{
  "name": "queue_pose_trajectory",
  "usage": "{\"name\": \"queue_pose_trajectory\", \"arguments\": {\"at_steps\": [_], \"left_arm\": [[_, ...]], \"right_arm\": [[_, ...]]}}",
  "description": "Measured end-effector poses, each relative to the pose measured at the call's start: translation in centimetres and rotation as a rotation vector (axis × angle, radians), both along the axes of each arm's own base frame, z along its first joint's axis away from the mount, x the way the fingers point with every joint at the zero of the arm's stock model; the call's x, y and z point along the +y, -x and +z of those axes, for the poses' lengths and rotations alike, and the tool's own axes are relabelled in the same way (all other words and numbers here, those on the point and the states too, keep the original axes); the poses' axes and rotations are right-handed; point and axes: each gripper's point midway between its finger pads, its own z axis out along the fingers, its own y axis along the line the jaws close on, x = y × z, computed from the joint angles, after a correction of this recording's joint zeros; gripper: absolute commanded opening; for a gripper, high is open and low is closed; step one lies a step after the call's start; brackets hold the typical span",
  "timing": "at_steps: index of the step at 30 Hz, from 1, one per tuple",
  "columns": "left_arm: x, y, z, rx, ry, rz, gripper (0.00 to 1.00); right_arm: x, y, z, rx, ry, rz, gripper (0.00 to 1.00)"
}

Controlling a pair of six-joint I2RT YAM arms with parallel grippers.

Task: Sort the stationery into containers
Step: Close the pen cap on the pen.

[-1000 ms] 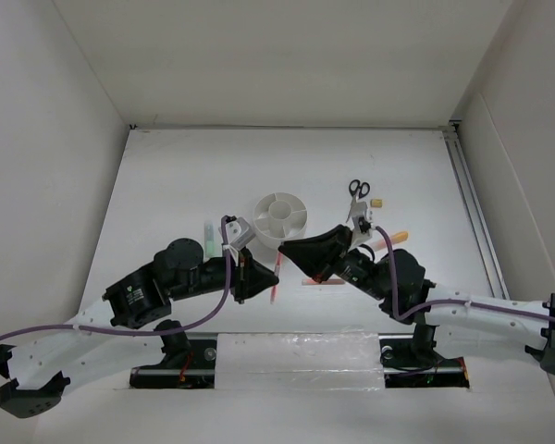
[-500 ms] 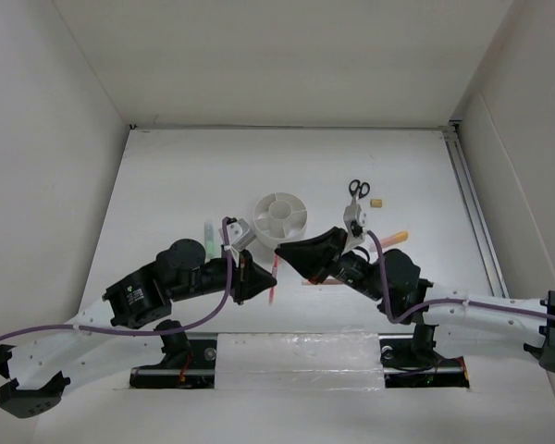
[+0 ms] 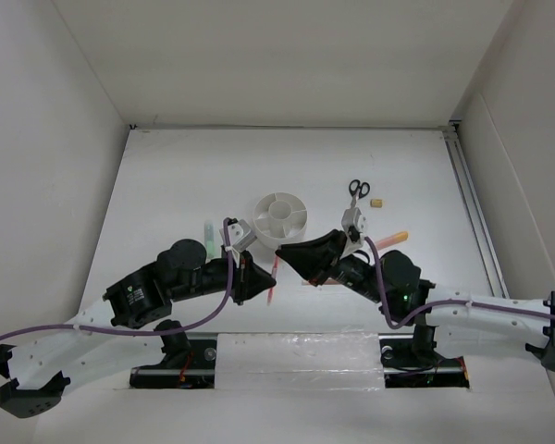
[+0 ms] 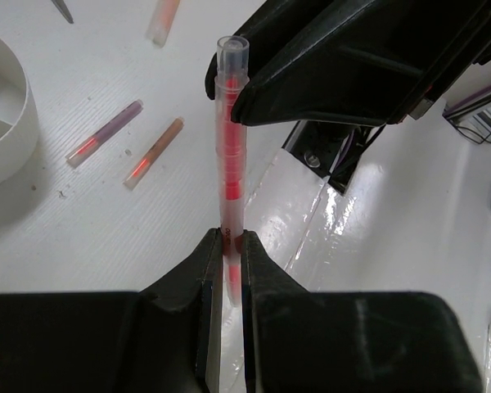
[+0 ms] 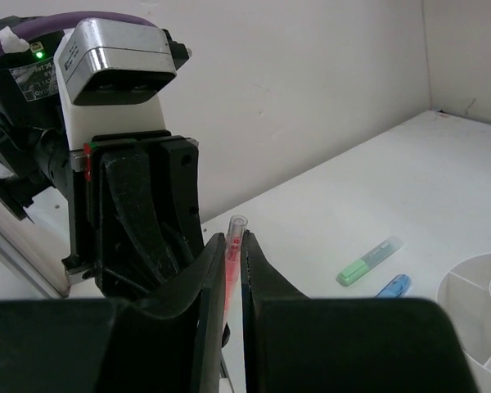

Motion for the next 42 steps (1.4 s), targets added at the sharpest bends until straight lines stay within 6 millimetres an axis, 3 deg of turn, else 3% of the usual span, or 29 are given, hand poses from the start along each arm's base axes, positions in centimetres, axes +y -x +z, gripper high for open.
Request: {"name": "queue_pose_trajectory", "arguments": {"at_steps": [17,42], "left_arm": [[0.4,0.0,-1.1,0.006,-0.038,0.001,0.00],[0.7,0.1,-1.1,-0.001,-0.032,0.005,0.00]], "right_arm": [[1.0,0.5,-0.9,-0.047,0.052,0.033,0.00],[1.5,0.4,-1.0,-0.013,0.036,0.044,0.04]]}}
